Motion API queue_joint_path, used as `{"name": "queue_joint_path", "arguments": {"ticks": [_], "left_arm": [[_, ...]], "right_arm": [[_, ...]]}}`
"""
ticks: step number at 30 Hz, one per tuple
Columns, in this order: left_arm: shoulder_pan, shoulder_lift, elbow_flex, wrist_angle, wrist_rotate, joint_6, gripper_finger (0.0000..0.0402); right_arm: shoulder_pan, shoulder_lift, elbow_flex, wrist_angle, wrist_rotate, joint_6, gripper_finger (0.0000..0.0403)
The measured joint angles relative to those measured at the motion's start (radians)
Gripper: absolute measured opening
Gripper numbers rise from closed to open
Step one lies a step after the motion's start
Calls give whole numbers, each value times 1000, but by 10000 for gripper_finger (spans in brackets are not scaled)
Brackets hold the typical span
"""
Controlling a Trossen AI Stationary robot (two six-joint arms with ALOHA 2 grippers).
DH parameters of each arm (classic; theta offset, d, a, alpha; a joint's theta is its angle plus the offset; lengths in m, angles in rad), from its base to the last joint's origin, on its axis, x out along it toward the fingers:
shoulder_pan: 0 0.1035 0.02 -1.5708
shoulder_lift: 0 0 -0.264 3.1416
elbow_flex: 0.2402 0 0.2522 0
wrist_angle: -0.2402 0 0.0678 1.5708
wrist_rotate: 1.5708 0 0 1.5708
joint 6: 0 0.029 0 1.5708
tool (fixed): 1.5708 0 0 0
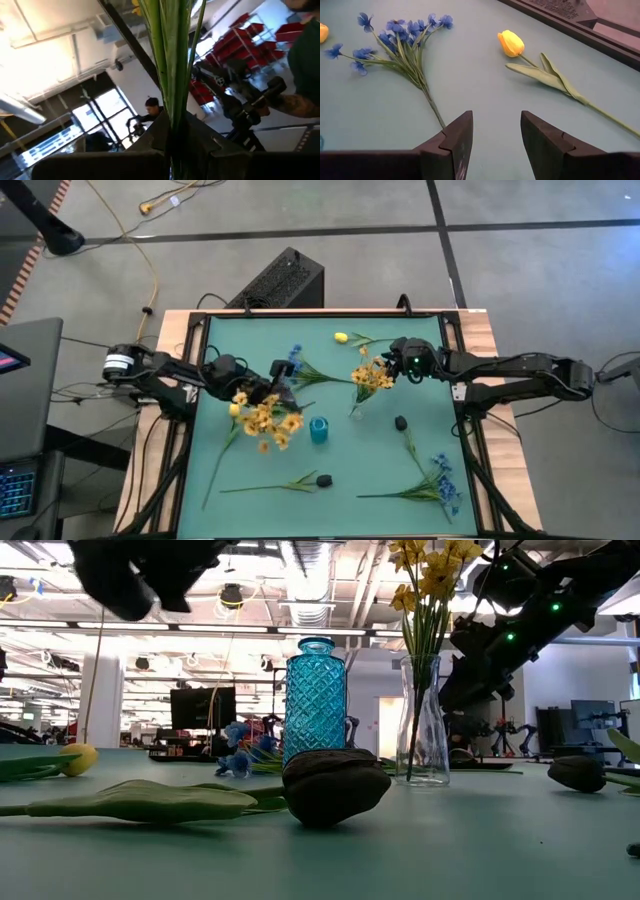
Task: Sort flowers into vase by color
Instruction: Put the yellow flower into the transparent vase
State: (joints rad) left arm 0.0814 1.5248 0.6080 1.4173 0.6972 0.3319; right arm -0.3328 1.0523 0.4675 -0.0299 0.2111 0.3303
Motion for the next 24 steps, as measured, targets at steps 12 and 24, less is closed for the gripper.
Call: {"name": "queue_joint_path", "arguments": {"ticks": [12,24], "left_arm": [[10,255,240,36,96,-98,20],[43,428,429,34,81,-108,20]], "right_arm": [[0,0,0,0,0,-26,191],[18,0,0,0,0,-25,191]]}}
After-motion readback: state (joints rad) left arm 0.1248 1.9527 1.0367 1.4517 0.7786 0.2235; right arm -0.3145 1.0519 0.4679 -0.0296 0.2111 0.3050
